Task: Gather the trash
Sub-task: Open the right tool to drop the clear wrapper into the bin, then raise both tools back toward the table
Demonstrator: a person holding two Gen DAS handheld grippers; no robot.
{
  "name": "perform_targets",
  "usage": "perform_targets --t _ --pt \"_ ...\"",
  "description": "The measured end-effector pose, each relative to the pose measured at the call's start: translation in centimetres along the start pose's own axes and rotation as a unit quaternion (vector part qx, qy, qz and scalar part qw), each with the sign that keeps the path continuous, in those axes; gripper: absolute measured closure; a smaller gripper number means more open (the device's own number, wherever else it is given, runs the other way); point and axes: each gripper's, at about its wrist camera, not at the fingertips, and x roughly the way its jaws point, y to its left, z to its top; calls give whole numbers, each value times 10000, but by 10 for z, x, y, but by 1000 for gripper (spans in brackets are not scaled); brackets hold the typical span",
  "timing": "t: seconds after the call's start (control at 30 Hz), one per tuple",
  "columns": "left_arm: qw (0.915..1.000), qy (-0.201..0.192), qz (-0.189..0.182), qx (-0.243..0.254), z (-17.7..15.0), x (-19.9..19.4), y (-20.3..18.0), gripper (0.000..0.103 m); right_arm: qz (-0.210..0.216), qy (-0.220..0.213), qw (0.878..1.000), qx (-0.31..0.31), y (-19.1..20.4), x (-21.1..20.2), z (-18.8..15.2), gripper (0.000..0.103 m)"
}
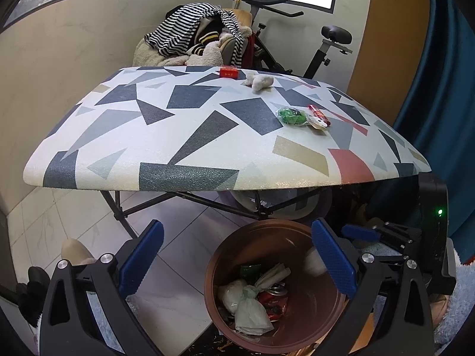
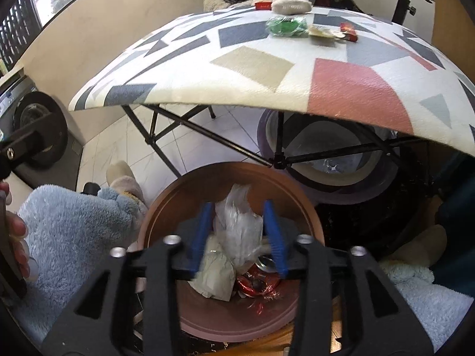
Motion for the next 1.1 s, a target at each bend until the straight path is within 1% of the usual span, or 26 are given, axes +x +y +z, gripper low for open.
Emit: perform_targets --t 0.07,0.13,0.17,0.23,0.27,0.33,0.37,0.5,0.63,0.9,1.0,1.1 --pt "10000 -6 5 10 0 0 -1 6 -60 -97 9999 38 0 -5 0 42" --pt "10000 -11 13 16 0 0 -1 6 -82 -147 9998 69 -2 -9 1 36" --pt "10000 -14 23 13 0 0 0 6 -100 -251 9995 140 -5 -14 1 34" --pt "10000 -24 56 -8 0 -1 0 6 -96 -300 9993 181 -7 -14 5 22" --pt "10000 -35 71 -32 1 -2 1 6 -92 -399 9988 257 -11 -19 6 20" --pt "9999 -63 91 -40 2 -2 2 6 -96 -437 9986 292 -14 -21 8 11" --pt "9999 -89 124 -32 3 -3 2 6 -94 -479 9983 333 -16 -23 9 9" --pt "9995 -194 245 -29 9 -6 4 6 -74 -540 9975 450 -22 -30 15 6" --pt "9995 -255 181 3 15 -8 6 6 -80 -595 9969 507 -25 -36 20 6" --pt "9988 -361 204 271 31 -6 5 6 -255 -733 9954 563 -29 -47 31 6" --pt "9984 -381 182 363 41 -2 6 6 -307 -777 9949 573 -34 -50 38 6" --pt "9985 -400 140 348 54 3 11 6 -347 -823 9942 594 -41 -53 48 6"
